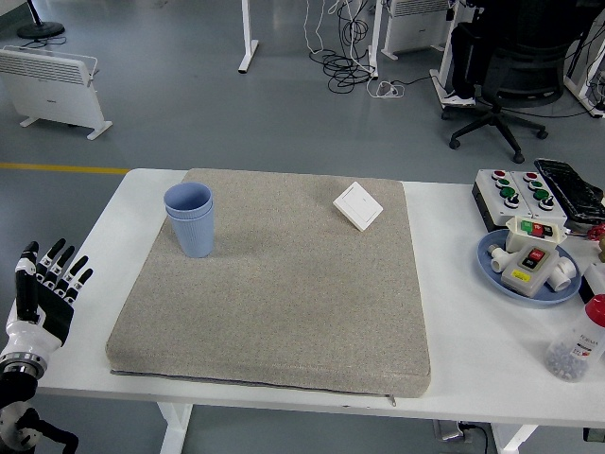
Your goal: Push cup pick cup insert cup
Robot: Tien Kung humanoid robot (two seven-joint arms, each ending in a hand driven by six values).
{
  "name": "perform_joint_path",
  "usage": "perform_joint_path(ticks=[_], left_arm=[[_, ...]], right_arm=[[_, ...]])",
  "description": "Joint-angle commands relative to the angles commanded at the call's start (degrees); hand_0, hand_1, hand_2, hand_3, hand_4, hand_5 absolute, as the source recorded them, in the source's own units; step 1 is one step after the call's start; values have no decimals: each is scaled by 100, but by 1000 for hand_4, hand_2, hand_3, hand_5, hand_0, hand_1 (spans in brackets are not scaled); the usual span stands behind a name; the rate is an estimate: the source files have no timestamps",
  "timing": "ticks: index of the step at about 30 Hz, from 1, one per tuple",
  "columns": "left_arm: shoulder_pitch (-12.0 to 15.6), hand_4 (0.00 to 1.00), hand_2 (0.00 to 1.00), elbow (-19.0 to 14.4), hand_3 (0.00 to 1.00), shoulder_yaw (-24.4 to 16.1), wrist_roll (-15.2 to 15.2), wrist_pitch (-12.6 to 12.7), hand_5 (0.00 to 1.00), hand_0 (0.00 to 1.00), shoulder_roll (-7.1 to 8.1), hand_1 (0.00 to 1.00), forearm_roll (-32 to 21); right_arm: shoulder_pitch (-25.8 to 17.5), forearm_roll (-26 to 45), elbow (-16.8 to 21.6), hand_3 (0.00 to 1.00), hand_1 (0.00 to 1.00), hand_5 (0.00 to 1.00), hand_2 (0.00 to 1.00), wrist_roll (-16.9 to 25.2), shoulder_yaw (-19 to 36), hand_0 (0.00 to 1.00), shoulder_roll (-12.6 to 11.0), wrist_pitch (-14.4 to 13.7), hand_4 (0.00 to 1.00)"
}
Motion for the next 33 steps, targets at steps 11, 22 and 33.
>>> perform_joint_path(ticks=[11, 22, 33], left_arm=[[-7, 632, 946, -42, 883, -98, 20, 26, 998, 868, 0, 878, -9], [-8, 632, 945, -32, 884, -85, 3, 47, 998, 868, 0, 878, 24], [-25, 633, 945, -56, 886, -168, 2, 43, 998, 869, 0, 878, 84]], right_arm=[[-4, -18, 0, 566, 677, 477, 672, 0, 0, 773, 5, 0, 125], [-11, -57, 0, 566, 677, 477, 672, -2, 9, 772, 10, -11, 126], [-32, -72, 0, 566, 677, 476, 671, -16, 24, 771, 33, -20, 124]])
